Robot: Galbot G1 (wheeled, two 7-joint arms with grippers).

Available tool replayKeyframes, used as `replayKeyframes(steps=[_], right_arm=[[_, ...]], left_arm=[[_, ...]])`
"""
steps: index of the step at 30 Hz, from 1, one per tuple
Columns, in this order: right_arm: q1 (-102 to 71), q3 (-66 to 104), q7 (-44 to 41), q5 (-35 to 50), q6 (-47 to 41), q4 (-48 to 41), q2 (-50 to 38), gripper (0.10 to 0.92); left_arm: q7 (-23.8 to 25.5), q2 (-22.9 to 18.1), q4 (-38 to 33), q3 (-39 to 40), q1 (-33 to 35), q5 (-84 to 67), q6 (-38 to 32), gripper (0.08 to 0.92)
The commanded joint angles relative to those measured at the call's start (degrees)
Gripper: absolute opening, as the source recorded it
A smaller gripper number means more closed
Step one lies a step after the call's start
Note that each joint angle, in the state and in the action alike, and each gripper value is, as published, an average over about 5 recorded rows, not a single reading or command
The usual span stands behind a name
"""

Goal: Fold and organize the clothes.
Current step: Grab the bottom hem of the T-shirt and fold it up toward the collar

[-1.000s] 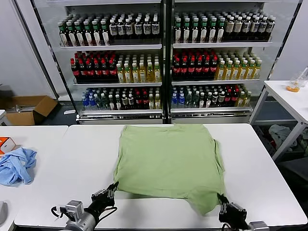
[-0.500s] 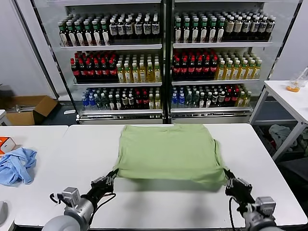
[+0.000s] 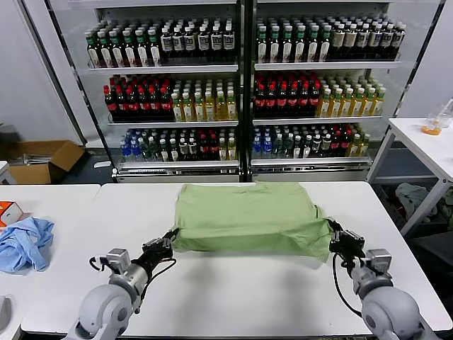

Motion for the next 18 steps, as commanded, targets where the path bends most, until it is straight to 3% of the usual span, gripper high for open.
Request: replayKeyframes(steps=[1, 11, 15, 18], right_arm=[[10.3, -6.3, -1.1, -2.2, 0.1, -7.2, -0.5, 0.105], [12.5, -9.4, -4.0, -7.2, -1.7, -9.3, 0.1, 0.114], [10.1, -8.8, -4.7, -7.8, -2.1, -7.4, 0.3, 0.196], [6.9, -7.3, -5.2, -7.8, -2.0, -5.2, 0.0, 0.282]], left_arm=[[-0.1, -0.8, 7.8, 4.7, -6.5, 4.0, 0.0, 0.085], [-0.9, -3.5, 10.9, 5.0, -8.8, 6.7, -0.2, 0.085], [-1.1, -4.0, 10.7, 4.4, -9.0, 7.0, -0.4, 0.097], [-1.5, -4.1, 9.3, 3.6, -7.8, 7.3, -0.9, 0.152]])
